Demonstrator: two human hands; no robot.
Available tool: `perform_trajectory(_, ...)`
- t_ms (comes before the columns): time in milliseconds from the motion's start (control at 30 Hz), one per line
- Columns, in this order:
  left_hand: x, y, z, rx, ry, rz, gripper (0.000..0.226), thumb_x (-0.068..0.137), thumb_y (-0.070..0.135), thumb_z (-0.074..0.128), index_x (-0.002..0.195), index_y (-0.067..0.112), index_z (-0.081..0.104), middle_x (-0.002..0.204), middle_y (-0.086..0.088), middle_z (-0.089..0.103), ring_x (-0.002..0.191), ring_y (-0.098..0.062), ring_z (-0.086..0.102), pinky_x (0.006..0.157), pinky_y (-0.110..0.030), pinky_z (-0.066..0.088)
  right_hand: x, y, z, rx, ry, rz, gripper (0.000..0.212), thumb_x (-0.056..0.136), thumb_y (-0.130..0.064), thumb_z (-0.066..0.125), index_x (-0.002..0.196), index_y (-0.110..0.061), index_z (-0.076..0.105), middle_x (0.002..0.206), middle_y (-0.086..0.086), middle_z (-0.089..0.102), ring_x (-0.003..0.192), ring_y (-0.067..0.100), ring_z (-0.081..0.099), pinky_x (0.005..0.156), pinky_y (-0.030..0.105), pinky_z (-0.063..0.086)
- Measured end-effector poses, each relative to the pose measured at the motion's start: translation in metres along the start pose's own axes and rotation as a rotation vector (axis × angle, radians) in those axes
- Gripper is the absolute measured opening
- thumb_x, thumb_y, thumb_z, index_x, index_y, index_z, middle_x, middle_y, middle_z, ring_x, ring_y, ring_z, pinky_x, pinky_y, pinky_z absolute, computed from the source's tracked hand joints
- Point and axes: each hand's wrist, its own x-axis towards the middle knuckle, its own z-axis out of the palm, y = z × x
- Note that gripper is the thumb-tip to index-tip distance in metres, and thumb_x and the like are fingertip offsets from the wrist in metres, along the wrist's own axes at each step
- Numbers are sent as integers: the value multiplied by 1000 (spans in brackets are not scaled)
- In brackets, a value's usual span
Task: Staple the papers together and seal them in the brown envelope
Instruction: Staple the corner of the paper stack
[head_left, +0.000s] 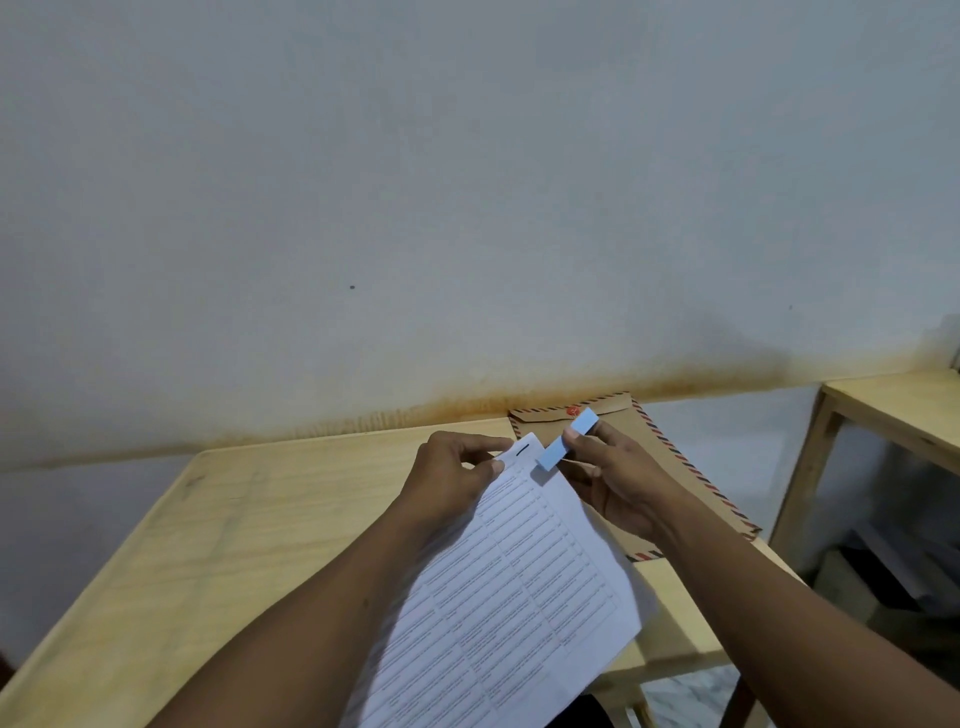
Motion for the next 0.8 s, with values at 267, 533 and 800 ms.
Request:
perform_trajectory(267,4,-2,-6,7,10,8,26,93,19,75,112,36,80,92,8,79,96,-17,74,94,-50,60,15,5,17,-216,2,-46,32,90,-29,70,113,-8,68,104,19,76,86,35,73,69,41,58)
perform_trajectory(533,4,-11,-15,-49,34,-35,26,92,18,76,108,37,80,89,6,78,98,-16,74,99,-50,58,28,18,27,-260,25,-172,32,88,-27,73,106,-2,70,101,23,74,89,37,71,86,51,55)
perform_trajectory(800,2,-23,-26,-83,62,-63,24,92,14,75,106,32,82,91,-2,77,96,-12,72,91,-32,56,36,29,41,-289,16,-227,21,88,-23,73,99,-5,73,94,15,77,83,28,73,73,38,57)
